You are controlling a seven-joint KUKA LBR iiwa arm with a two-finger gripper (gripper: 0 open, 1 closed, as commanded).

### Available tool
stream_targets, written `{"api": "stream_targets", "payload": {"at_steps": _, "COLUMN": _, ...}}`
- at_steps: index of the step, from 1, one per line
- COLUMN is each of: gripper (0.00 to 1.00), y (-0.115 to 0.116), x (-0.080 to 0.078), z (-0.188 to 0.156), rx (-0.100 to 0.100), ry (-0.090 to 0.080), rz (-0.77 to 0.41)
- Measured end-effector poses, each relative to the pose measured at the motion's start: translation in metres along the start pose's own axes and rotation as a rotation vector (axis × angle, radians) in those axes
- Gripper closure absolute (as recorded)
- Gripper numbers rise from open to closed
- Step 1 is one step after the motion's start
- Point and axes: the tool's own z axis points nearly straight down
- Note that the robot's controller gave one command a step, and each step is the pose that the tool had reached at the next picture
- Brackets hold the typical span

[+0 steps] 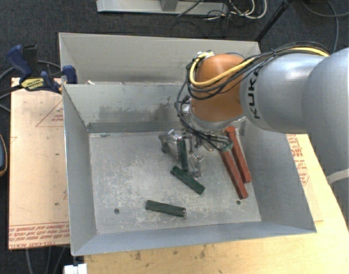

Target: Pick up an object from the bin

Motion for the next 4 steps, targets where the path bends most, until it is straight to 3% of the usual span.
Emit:
{"api": "stream_targets", "payload": {"at_steps": 1, "gripper": 0.00, "y": 0.002, "x": 0.000, "z": -0.033, "rx": 0.006, "ry": -0.006, "rz": -0.187}}
{"api": "stream_targets", "payload": {"at_steps": 2, "gripper": 0.00, "y": 0.006, "x": -0.009, "z": -0.034, "rx": 0.005, "ry": -0.004, "rz": -0.613}}
{"api": "stream_targets", "payload": {"at_steps": 3, "gripper": 0.00, "y": -0.005, "x": -0.003, "z": -0.001, "rx": 0.003, "ry": -0.001, "rz": -0.734}}
{"api": "stream_targets", "payload": {"at_steps": 4, "gripper": 0.00, "y": -0.004, "x": -0.004, "z": -0.002, "rx": 0.004, "ry": -0.003, "rz": -0.729}}
